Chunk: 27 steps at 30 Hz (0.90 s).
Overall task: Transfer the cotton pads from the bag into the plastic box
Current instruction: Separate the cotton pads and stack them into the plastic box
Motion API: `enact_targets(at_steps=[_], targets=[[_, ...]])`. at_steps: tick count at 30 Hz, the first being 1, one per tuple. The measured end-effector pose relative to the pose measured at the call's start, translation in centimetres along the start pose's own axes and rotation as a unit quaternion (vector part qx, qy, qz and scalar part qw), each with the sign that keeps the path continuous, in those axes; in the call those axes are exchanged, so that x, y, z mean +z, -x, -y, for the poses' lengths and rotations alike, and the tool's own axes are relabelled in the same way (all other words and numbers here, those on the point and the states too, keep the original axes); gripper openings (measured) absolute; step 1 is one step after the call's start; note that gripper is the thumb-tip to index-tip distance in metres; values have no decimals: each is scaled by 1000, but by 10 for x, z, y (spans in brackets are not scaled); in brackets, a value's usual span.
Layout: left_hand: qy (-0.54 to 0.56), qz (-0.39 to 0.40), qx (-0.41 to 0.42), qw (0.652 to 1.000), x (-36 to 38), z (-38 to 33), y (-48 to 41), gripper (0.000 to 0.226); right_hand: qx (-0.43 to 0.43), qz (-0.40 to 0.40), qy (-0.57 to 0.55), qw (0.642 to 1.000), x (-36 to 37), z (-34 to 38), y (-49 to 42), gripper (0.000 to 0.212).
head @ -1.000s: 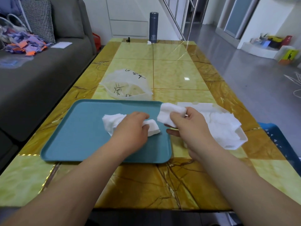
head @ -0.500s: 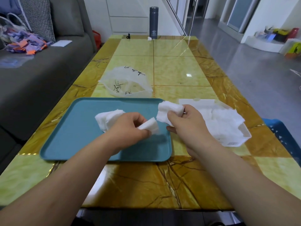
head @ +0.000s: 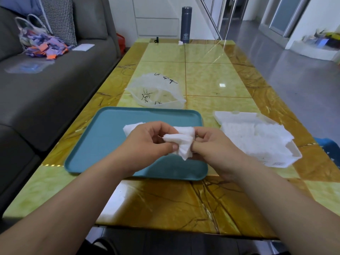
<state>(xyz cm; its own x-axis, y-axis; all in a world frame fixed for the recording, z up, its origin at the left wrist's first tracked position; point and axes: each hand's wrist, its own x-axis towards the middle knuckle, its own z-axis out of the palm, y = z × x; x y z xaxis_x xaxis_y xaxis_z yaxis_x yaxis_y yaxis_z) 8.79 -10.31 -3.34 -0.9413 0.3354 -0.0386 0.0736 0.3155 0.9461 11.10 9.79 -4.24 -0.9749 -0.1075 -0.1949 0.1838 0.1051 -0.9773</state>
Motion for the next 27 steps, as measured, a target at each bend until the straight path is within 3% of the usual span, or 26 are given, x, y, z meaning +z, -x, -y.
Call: enact_targets(at_steps=[6,9,11,13,16,20,25,27], targets=[[-37,-76,-11,996,-5,12,0,30,-7,63,-37,997,8,-2,-1,44],[-123,-35,-19,992,-7,17,3,51,-26,62,40,997,11,-8,-1,44],[-165,25,-9,986,-8,21,8,32,-33,38,117,992,16,-13,-2,37],[-204,25,-12,979,-6,28,11,19,-52,2,205,977,19,-17,-5,31],[-242,-11,-30,970,-5,34,13,20,-72,-48,257,963,22,-18,-7,37],[-255,-32,-38,966,-6,34,14,15,-82,-55,276,956,33,-14,-5,39],[-232,14,-50,971,-10,29,13,16,-51,-62,299,951,37,-13,-10,61],[-233,11,-51,971,-19,28,12,27,-41,-58,302,951,36,-13,-13,42]])
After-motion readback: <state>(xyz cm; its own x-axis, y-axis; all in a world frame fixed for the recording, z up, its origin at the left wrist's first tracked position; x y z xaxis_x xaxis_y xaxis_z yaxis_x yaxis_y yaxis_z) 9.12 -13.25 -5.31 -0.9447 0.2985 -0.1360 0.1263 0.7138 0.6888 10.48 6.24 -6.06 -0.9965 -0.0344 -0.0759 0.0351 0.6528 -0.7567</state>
